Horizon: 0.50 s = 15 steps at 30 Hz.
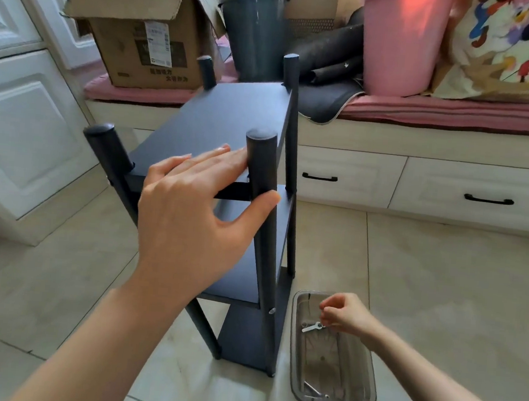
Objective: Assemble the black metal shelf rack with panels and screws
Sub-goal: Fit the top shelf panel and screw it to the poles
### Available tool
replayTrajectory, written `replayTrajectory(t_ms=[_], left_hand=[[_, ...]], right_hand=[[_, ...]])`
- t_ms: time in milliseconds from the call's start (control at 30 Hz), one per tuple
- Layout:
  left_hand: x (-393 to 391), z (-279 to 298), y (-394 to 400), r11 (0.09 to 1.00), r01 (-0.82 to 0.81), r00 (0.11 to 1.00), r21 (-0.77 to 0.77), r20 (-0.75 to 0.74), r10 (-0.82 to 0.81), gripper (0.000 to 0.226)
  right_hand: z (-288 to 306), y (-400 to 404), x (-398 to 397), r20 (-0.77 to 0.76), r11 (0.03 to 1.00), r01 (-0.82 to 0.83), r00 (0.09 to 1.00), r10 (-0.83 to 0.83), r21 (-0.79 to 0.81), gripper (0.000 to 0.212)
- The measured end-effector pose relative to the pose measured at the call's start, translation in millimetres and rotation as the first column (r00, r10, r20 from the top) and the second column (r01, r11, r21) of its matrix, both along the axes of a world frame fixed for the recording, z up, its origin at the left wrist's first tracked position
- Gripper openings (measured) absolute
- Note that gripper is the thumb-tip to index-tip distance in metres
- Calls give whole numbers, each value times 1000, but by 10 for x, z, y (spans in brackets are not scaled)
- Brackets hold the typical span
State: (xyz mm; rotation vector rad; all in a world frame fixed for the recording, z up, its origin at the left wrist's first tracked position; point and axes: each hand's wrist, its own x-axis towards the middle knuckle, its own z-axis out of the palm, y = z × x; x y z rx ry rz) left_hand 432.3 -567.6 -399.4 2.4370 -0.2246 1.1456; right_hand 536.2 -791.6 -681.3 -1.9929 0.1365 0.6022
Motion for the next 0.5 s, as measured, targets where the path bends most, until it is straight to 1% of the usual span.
replayTrajectory(t_ms=[67,133,200,267,333,400,500], left_hand=[[18,3,-21,1000,3,1000,-7,-9,-3,47],[43,-4,-37,1000,2,1000,-7,-15,-3,46],[50,-22,-56,1000,-2,1000,-11,-25,1,45],[55,-26,-66,1000,-4,999,-26,-43,3,44],[61,-28,-70,999,-11,998,-37,-70,8,44],[61,-24,-75,999,-14,996,-51,-85,10,44],[61,-20,-90,997,-8,995,-71,-97,1,43]], right_hand=[[-294,45,122,22,979,-80,996,85,-188,12],[-571,67,225,-6,905,-168,984,180,-391,17],[-814,64,266,-75,835,-232,971,225,-499,22],[-1017,62,305,-102,824,-224,974,201,-520,25],[-1176,53,320,-118,851,-196,980,158,-488,29],[-1302,47,317,-108,848,-195,981,162,-492,32],[-1422,47,304,-84,879,-131,991,104,-458,30]])
